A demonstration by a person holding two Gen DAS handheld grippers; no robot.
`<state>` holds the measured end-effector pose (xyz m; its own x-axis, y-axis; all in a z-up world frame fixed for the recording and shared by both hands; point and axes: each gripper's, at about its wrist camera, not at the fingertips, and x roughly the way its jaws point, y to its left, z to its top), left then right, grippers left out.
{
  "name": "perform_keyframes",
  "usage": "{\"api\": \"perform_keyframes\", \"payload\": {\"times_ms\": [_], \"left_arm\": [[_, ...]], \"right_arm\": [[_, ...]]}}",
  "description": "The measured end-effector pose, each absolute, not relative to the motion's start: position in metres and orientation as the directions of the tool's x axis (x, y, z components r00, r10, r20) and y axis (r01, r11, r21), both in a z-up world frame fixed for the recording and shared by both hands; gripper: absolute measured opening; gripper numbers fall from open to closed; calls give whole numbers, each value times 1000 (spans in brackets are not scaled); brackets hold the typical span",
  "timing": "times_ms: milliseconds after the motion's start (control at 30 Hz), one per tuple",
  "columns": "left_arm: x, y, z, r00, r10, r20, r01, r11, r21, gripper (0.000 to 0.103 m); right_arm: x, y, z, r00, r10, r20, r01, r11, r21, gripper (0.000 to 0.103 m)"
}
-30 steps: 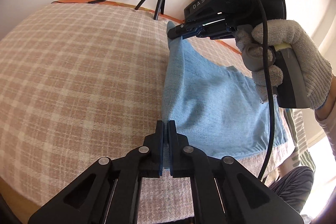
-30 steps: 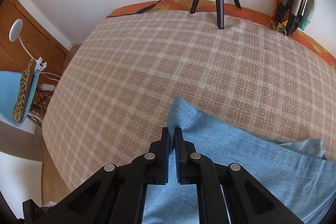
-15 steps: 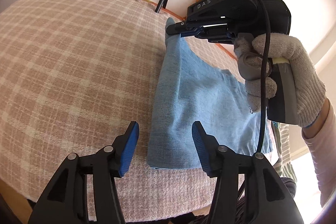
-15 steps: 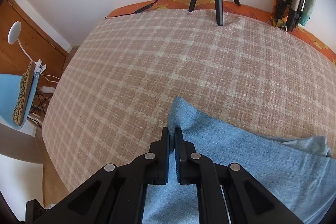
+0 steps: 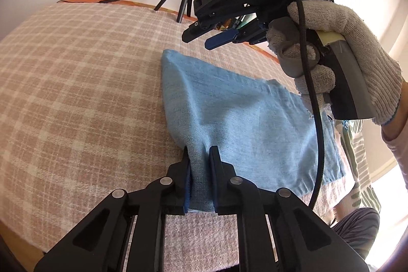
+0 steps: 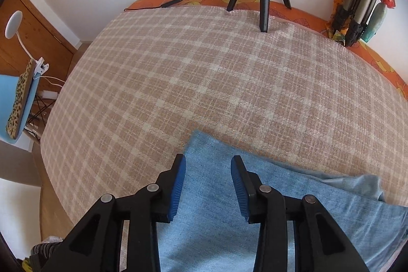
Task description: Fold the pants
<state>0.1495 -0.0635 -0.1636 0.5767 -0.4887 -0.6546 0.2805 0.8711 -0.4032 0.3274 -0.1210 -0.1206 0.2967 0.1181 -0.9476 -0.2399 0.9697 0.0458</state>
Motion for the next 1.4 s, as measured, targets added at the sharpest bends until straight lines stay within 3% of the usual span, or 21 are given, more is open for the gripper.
{"api": "perform_keyframes", "payload": {"times_ms": [167,500,567,667,767,1067,1400], "left_arm": [[148,-66,-160,597,-480,-643,294,877,-381,11],[143,-71,-152,617,-477,-626,320,879,-354,11],[143,-73,-150,618,-480,-623,323,877,-355,11],[142,-76,-147,617,-486,-619,335,874,-352,11],[140,-79,-142,618,-499,-607,357,867,-349,10],[125,-96,-103,629,-549,-550,454,834,-314,10],[108,-153,-70,589,-645,-487,581,757,-300,7]], "right_arm": [[332,-87,-143,233,33,-972,-297,954,-39,46],[327,-60,-174,195,-110,-975,-369,912,-177,47],[326,-64,-172,213,-124,-969,-364,910,-197,32],[322,-74,-165,227,-82,-970,-357,920,-162,14],[320,-93,-144,255,5,-967,-316,946,-78,7],[303,-161,-55,399,261,-879,-222,958,183,3],[270,-248,4,534,285,-796,-158,958,237,0]]}}
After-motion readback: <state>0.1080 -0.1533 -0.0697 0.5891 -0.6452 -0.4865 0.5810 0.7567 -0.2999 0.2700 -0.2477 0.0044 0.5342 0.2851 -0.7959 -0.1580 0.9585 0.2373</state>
